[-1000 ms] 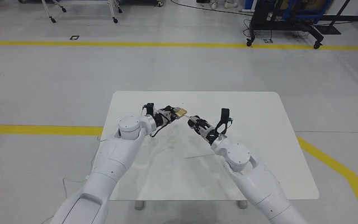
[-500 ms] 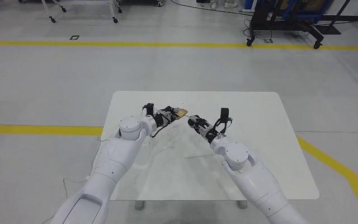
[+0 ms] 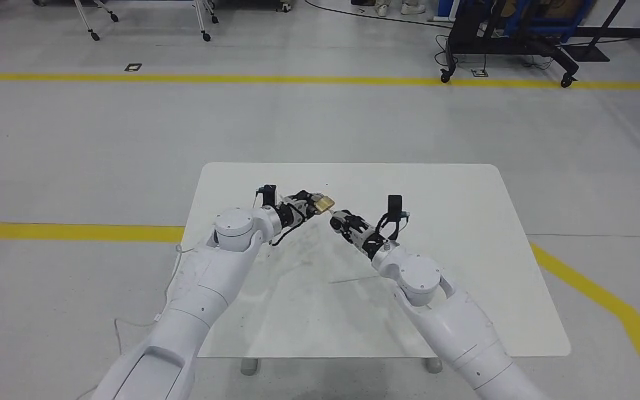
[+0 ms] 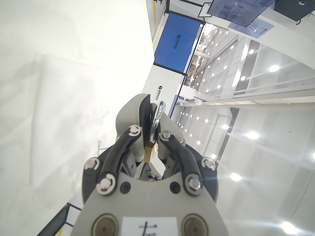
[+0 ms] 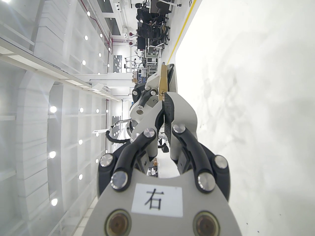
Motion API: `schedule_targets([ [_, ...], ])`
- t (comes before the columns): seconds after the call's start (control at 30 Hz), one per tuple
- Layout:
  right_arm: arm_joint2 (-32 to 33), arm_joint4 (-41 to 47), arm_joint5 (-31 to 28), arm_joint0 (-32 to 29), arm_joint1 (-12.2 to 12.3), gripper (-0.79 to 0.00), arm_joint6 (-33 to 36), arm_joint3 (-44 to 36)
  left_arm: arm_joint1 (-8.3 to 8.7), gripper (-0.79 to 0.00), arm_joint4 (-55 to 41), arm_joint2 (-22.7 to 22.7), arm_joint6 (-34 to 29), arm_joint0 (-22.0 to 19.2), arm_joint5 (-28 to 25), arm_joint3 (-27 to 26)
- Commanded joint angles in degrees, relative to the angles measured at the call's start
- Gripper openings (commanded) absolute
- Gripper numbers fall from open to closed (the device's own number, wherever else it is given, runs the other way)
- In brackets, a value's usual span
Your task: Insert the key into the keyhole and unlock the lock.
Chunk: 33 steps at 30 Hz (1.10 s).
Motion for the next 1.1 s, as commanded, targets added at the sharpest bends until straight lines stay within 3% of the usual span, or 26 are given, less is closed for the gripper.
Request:
schedule_targets([
  [0.0, 0.1, 0.1, -0.1, 0.0, -0.1, -0.785, 0.2, 0.1, 0.00, -0.785, 0.2, 0.0, -0.1, 0.0, 0.0, -0.1],
  [0.5, 0.4, 1.6, -0.6, 1.4, -0.9, -0.785, 1.4, 2.2, 0.03, -0.785, 2.2, 0.8, -3.0, 0.2, -1.7, -0.8],
  [0.53, 0.6, 1.8, -1.0, 1.5, -1.0, -0.634, 1.4, 2.2, 0.03, -0.785, 2.2, 0.7, -3.0, 0.2, -1.7, -0.8],
  [0.57, 0.7, 1.8, -1.4, 1.4, -1.0, 0.000, 1.4, 2.3, 0.04, -0.785, 2.1, 0.6, -3.0, 0.2, -1.8, -0.8],
  [0.73, 1.0, 1.7, -2.3, 1.2, -1.0, 0.000, 1.2, 2.3, 0.22, -0.785, 1.9, -0.1, -3.6, 0.4, -2.7, -1.1],
  [1.07, 1.0, 1.7, -2.3, 1.2, -1.0, 0.000, 1.2, 2.3, 1.13, -0.785, 3.1, -2.7, -3.5, 2.5, -9.4, -4.3],
])
